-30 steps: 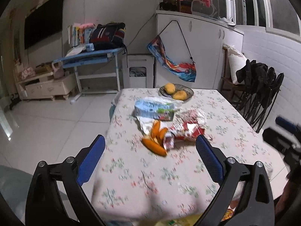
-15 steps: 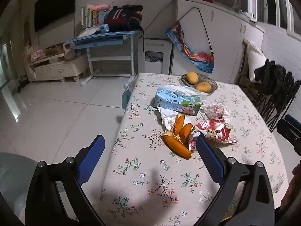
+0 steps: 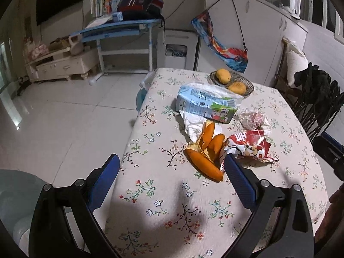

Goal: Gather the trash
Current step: 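Close the left tool on an orange peel piece and lift it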

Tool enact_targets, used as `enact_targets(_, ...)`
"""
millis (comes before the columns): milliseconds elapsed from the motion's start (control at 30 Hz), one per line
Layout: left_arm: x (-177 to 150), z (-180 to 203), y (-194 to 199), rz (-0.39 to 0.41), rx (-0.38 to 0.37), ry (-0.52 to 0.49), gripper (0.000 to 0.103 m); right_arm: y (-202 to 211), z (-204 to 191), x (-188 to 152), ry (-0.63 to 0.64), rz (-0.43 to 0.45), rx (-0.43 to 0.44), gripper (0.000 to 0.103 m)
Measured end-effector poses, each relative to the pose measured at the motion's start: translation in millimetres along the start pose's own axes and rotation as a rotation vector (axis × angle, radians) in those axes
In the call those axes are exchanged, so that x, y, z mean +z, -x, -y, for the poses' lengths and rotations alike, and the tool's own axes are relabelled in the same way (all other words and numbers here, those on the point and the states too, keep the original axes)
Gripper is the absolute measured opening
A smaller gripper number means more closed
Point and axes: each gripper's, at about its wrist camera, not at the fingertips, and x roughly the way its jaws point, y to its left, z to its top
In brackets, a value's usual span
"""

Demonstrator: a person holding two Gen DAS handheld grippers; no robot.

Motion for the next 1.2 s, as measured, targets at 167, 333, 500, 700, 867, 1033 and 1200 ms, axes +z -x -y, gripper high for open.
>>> enact_targets(167, -0.6, -5.2, -36.1, -0.108, -0.02, 0.086, 0.094, 0.5, 1.4, 1.7, -0.012, 0.0, 0.011, 0.096)
enact_targets(333, -2.1, -8.0, -57.3, -0.141, -0.022, 0.177, 0.094, -0.5, 5.2, 1.6, -0.02, -0.008, 0.016, 0.096)
enact_targets(500, -1.3, 14.4, -69.2, -0.15, -0.007, 0.081, 0.092, -0.1, 8.7, 2.3, -0.031, -0.012, 0.021, 0.096)
enact_targets(700, -2.9, 26.7, -85.3, -0.191, -0.034, 0.036, 0.061, -3.1, 9.2, 1.7, -0.03, -0.022, 0.025, 0.096)
enact_targets(867, -3.1, 27.7, -83.2, -0.194, -0.101, -0.002, 0.031, -5.5, 8.7, 1.1, -0.023, -0.028, 0.025, 0.096)
enact_targets(1033, -7.6, 21.0, -69.3, -0.212, -0.153, -0.048, 0.018, -11.3, -1.1, -0.1, 0.043, -0.058, 0.024, 0.096)
enact_targets(1200, -8.6, 2.3, -67.4, -0.249, -0.182, -0.026, 0.018, -26.0, -25.7, -4.5, 0.228, -0.116, 0.004, 0.096)
